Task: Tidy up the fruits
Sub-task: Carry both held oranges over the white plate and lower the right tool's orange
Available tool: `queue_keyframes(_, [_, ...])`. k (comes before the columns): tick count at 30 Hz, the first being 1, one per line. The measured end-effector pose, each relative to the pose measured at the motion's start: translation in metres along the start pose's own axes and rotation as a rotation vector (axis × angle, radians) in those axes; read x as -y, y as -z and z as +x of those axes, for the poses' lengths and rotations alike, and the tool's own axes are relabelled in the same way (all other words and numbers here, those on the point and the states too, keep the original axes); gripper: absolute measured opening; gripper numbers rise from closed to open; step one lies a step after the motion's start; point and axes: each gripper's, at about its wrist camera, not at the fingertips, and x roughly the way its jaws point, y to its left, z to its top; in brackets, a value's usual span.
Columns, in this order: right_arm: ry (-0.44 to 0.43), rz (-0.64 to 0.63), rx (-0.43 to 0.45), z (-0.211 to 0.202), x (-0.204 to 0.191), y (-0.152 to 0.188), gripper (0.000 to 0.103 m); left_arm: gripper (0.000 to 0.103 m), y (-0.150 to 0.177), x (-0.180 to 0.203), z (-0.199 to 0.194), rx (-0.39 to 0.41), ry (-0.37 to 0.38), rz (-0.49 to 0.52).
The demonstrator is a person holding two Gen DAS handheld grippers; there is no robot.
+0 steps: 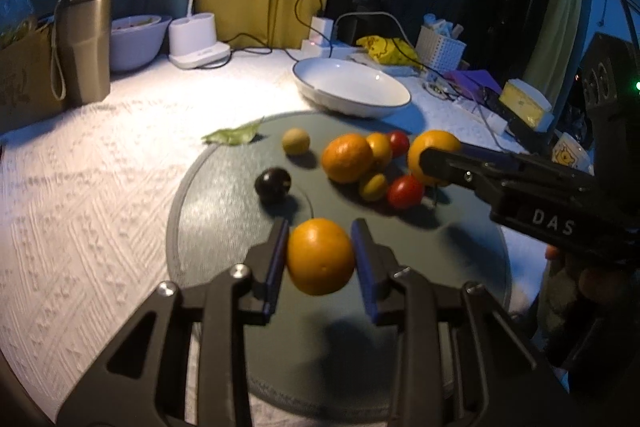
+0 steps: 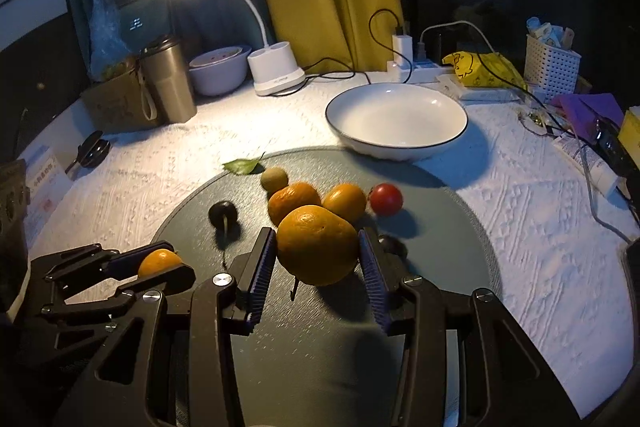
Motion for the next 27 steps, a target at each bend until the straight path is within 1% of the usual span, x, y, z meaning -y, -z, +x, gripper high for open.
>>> queue_keyframes(15, [0.011,0.013,0.042,0.011,0.031,-0.041,0.045,0.033,-0.054,0.003,0.015,0.059,0.010,0.034])
queue_keyframes(27, [0.026,0.028,0.054,0.029,0.057,-0.065,0.045,0.033,-0.090,0.006,0.039,0.072,0.019,0.062])
